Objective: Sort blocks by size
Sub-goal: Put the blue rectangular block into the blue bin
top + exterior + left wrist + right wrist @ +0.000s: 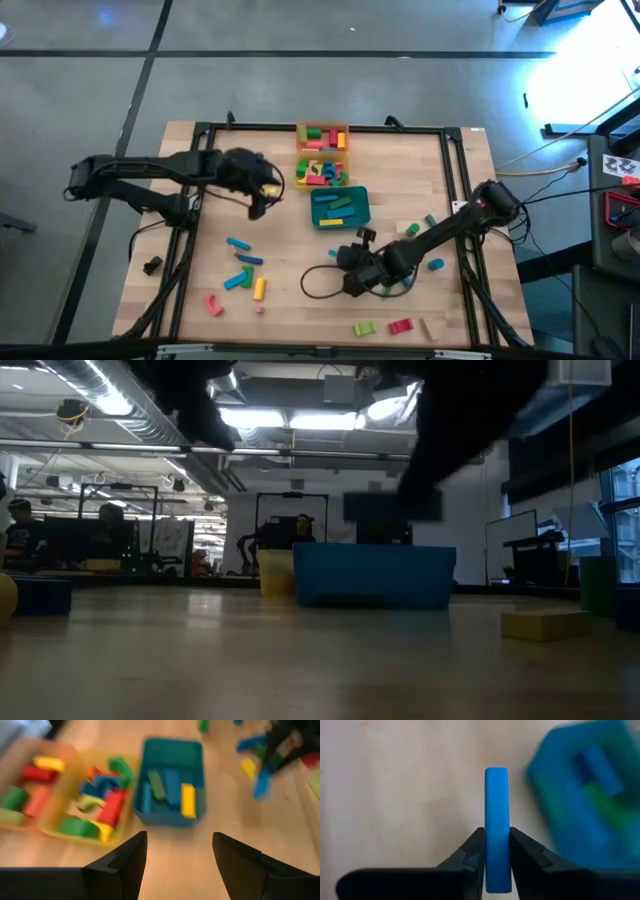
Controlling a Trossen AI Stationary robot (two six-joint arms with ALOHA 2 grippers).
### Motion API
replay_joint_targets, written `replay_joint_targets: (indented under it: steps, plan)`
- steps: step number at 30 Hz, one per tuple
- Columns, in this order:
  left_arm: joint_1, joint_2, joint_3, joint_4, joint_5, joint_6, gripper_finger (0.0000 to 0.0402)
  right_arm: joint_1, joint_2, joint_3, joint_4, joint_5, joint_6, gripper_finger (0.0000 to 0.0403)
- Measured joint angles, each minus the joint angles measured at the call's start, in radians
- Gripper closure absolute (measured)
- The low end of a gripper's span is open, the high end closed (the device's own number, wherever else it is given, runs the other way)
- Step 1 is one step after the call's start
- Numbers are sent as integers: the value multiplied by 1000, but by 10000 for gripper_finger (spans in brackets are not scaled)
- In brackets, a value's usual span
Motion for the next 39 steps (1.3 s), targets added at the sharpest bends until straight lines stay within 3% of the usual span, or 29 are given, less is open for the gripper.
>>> replay_joint_targets:
  steps: [5,10,16,21,28,39]
  plan:
    - [-105,8,0,-75,0,-64,192,-71,-2,96,-152,95,-159,340]
    - [-185,8,0,-84,-1,-79,192,-181,-2,102,-167,96,-268,330]
    - [-254,8,0,-121,-3,-140,192,-304,-2,95,-183,42,-335,330]
    - [-293,9,0,-193,-3,-205,192,-374,-2,95,-178,-30,-328,304]
    - [-355,75,0,-243,-3,-190,192,-418,-2,95,-170,-134,-326,285]
    - [-400,273,0,-333,-4,-67,192,-415,-2,95,-170,-132,-326,285]
